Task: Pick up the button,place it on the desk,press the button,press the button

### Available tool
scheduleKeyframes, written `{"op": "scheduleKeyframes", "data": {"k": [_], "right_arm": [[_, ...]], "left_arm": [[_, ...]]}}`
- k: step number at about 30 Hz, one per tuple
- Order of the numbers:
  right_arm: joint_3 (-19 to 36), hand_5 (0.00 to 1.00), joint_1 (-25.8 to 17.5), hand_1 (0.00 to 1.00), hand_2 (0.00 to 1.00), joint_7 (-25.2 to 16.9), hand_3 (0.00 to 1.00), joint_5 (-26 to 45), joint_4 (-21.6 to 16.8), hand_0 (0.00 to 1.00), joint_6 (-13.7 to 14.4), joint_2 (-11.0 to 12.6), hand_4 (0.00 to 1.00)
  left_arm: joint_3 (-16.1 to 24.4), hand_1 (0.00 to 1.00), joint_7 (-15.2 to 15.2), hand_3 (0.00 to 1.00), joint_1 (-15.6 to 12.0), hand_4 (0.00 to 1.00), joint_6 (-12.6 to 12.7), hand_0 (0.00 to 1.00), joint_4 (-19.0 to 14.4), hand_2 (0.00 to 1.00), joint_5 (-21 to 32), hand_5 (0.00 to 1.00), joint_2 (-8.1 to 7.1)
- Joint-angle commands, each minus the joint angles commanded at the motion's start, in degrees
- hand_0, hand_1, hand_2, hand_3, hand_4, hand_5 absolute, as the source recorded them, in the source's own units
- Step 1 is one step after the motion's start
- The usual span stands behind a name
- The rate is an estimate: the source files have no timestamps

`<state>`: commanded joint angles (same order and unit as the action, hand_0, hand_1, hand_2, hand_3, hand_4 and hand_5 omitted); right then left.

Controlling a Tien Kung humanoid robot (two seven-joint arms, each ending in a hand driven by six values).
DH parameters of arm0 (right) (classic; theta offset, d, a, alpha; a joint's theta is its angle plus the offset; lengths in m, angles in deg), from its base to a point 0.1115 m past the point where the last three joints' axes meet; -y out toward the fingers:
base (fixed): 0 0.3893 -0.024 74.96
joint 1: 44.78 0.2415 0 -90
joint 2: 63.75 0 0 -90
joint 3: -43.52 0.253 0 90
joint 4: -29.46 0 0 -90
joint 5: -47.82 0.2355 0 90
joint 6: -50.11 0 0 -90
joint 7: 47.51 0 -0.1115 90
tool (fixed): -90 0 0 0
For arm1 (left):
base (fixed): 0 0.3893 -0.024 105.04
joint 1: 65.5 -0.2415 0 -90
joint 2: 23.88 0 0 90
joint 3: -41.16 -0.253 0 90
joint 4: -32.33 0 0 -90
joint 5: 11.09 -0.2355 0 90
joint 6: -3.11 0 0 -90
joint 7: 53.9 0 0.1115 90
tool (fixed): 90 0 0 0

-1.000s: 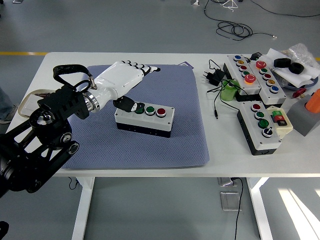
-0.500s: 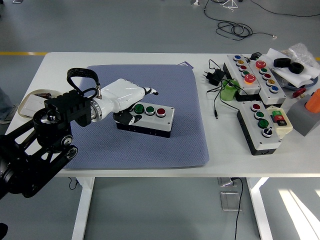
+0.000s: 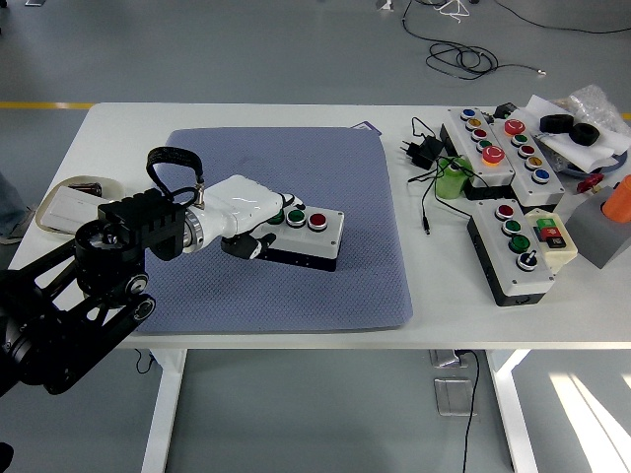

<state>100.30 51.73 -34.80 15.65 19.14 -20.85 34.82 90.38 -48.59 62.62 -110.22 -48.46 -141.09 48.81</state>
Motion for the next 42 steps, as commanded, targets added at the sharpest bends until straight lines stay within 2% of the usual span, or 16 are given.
{"op": "scheduleKeyframes", "data": {"k": [12, 31, 38, 39, 42], "right_arm": [[-0.4, 0.479, 0.4, 0.797, 0.817, -0.2, 0.751, 0.3, 0.0, 0.787, -0.1, 0.0, 0.412], [-0.2, 0.479, 0.7, 0.797, 0.817, 0.0, 0.751, 0.1, 0.0, 0.787, -0.1, 0.1, 0.412], [-0.3, 0.479, 0.7, 0.797, 0.817, 0.0, 0.751, 0.2, 0.0, 0.787, -0.1, 0.0, 0.412], [-0.3, 0.479, 0.6, 0.797, 0.817, 0.0, 0.751, 0.2, 0.0, 0.787, -0.1, 0.0, 0.412], [-0.3, 0.479, 0.6, 0.797, 0.817, 0.0, 0.751, 0.2, 0.0, 0.787, -0.1, 0.0, 0.412]], "left_arm": [[-0.4, 0.072, -0.1, 0.875, 0.9, 0.536, 0.0, 0.018, 3.3, 0.098, 0.0, 0.002, 0.50], [-2.5, 0.071, -0.4, 0.851, 1.3, 0.538, -0.6, 0.018, 4.7, 0.098, 0.0, 0.002, 0.11], [-1.4, 0.072, -0.4, 0.861, 1.3, 0.538, 1.5, 0.020, 3.6, 0.098, 0.0, 0.002, 0.29], [-1.1, 0.072, -0.5, 0.861, 1.4, 0.538, 2.4, 0.020, 2.8, 0.098, 0.0, 0.002, 0.40], [-1.3, 0.073, -0.6, 0.860, 1.8, 0.537, 3.0, 0.021, 1.5, 0.099, 0.0, 0.002, 0.55]]}}
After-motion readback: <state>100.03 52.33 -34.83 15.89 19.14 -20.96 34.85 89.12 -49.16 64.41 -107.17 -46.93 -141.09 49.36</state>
